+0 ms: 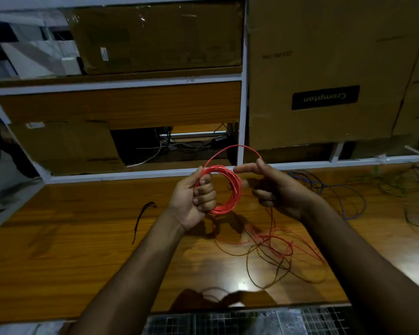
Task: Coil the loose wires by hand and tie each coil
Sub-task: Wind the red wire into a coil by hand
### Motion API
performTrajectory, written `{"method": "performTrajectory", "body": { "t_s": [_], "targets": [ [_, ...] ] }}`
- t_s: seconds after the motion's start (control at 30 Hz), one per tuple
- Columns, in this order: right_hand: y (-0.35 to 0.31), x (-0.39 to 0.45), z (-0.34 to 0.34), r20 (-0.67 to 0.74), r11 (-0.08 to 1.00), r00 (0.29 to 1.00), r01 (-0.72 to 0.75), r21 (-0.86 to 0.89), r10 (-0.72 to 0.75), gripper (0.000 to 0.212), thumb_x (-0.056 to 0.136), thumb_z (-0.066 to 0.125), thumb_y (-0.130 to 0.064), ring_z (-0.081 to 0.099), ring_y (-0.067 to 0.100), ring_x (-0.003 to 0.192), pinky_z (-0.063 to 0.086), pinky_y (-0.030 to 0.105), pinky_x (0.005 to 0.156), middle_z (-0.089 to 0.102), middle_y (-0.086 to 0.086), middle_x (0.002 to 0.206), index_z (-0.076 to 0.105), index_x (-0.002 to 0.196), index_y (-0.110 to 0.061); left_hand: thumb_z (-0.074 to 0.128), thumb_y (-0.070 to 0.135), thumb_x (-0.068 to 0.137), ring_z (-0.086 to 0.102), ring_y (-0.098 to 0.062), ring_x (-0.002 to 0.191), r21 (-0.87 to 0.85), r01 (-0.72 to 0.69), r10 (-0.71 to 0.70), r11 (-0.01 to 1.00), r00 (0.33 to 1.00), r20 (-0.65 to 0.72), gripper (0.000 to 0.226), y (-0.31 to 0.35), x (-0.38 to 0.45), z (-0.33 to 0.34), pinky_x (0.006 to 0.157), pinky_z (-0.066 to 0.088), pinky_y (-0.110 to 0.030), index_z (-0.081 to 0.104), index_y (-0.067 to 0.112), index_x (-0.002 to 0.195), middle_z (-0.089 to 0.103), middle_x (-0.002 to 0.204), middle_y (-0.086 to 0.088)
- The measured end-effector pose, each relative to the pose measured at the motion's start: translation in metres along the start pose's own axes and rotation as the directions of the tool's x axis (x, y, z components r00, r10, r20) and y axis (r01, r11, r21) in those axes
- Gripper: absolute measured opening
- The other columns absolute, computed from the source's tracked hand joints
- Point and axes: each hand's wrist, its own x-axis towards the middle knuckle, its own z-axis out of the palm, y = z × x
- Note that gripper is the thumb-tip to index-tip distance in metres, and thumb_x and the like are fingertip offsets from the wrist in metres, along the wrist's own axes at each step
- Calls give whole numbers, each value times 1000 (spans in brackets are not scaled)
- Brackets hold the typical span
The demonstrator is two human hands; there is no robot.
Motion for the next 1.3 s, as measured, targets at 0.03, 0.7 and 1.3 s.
{"method": "performTrajectory", "body": {
  "t_s": [0.03,0.7,1.3],
  "targets": [
    [-4,-2,0,-5,999,1000,9,-39,-9,56,101,30,-56,15,15,55,11,31,52,68,10,106,62,127,-17,40,40,99,25,-4,33,10,-6,6,1000,1000,-6,40,-1,1,0,38,13,-19,43,18,66,28,45,8],
    [70,-24,6,-505,686,850,-279,-672,-150,11,100,53,-17,68,13,57,50,20,47,69,3,85,61,107,-21,30,38,105,23,-6,36,-4,-166,165,986,982,-97,43,26,23,6,38,14,-22,40,20,67,27,47,8],
    [-38,-25,91,270,-208,874,199,-958,-405,38,96,59,-25,65,18,97,52,30,79,63,2,119,55,134,-21,49,46,96,46,-21,71,389,-30,130,921,964,-232,40,-2,21,12,70,37,-28,62,9,91,52,80,-9]
  ]
}}
